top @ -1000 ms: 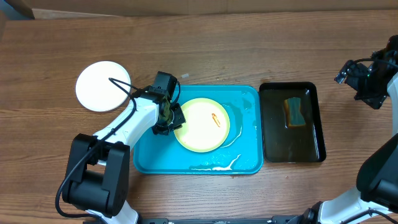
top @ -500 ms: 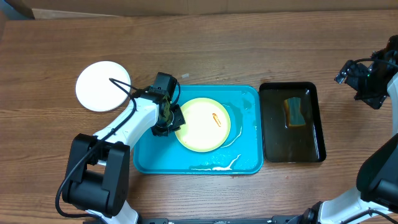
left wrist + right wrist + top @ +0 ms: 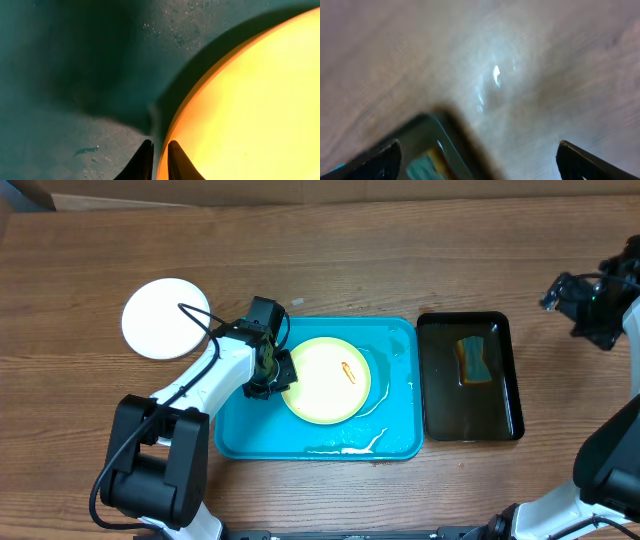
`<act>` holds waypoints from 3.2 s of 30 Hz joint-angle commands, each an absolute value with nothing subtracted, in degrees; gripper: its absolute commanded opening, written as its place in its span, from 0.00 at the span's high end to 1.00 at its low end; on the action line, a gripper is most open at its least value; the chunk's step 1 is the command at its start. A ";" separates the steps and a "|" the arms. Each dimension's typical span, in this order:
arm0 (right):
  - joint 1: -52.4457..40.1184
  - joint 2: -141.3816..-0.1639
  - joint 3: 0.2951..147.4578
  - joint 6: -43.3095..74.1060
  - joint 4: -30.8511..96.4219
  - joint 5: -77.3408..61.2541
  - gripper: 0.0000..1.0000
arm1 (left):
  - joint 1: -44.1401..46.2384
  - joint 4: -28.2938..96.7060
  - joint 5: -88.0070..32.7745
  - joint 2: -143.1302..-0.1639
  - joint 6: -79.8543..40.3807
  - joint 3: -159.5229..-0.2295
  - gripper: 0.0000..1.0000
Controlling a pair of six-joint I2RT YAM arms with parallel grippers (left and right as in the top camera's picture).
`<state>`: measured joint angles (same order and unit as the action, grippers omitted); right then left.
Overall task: Clean dirty plates on tray and stack at the side
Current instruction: 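Lower the right gripper into the black tray and grasp the sponge, then rub the sponge in the black tray water with the right gripper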
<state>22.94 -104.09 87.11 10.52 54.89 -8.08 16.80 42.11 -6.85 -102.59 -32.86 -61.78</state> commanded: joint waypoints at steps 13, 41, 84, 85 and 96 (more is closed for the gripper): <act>14.26 -103.63 87.11 7.84 72.42 -17.89 0.29 | 18.52 41.74 -7.33 -103.83 -30.20 -61.12 0.89; -1.48 -103.63 62.57 18.24 53.69 -1.06 0.69 | 18.52 41.74 -7.31 -103.83 -29.80 -61.12 0.87; -2.20 -103.61 62.61 15.05 54.61 -4.16 0.49 | 18.52 41.69 -7.29 -103.83 -29.98 -61.12 0.85; -2.20 -103.61 62.85 15.05 54.87 -4.43 0.47 | 18.52 41.67 -7.31 -103.83 -29.98 -61.12 0.85; -2.20 -103.61 63.07 15.00 54.92 -2.42 0.96 | 18.52 41.71 -7.31 -103.83 -29.98 -61.12 0.84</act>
